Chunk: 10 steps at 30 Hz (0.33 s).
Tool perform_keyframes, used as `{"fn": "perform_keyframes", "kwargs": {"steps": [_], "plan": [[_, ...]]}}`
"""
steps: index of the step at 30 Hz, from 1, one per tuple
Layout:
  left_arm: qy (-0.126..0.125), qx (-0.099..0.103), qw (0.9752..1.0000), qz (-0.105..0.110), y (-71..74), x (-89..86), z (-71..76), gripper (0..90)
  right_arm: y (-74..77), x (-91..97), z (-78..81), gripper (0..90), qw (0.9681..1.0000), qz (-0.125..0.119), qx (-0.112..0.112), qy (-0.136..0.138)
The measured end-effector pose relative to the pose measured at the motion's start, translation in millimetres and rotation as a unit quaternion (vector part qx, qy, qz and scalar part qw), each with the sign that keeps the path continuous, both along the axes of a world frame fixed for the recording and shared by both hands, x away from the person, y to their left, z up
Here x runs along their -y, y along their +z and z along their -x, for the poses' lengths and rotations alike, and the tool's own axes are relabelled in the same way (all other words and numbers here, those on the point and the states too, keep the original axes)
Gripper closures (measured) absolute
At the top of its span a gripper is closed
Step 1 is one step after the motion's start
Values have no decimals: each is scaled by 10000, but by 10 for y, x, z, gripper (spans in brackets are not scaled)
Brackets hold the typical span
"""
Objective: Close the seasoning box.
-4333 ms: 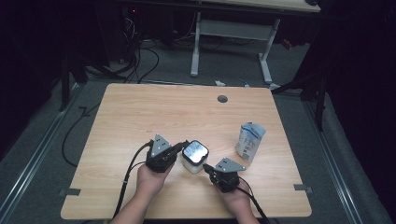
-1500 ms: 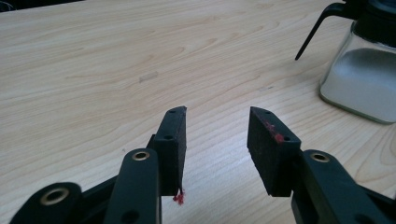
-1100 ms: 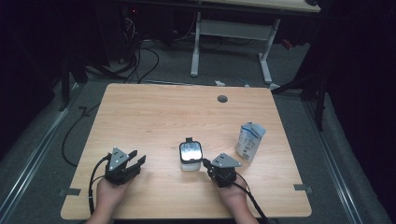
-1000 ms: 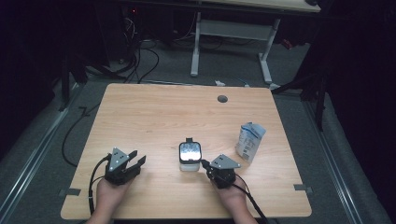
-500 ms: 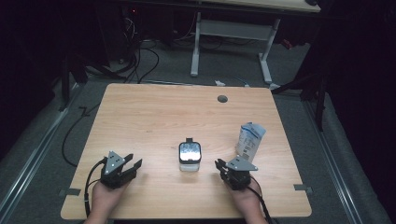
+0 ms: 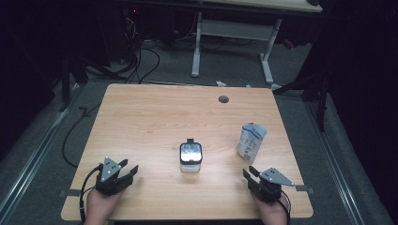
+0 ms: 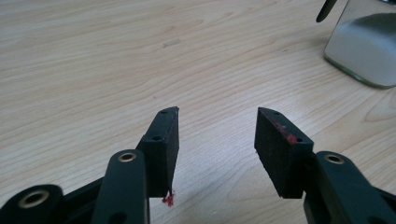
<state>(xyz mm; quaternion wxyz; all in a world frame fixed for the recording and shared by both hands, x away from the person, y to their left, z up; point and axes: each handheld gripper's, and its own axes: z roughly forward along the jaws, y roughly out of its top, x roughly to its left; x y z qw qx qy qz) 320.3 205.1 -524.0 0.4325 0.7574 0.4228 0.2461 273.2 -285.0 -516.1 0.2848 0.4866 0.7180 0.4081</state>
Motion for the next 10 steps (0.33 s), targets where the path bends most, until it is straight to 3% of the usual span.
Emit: {"fn": "perform_keyframes", "kwargs": {"steps": [10], "plan": [[-11, -29, 10000, -51, -14, -15, -1, 497, -26, -38, -9, 675, 10000, 60, -43, 65]]}}
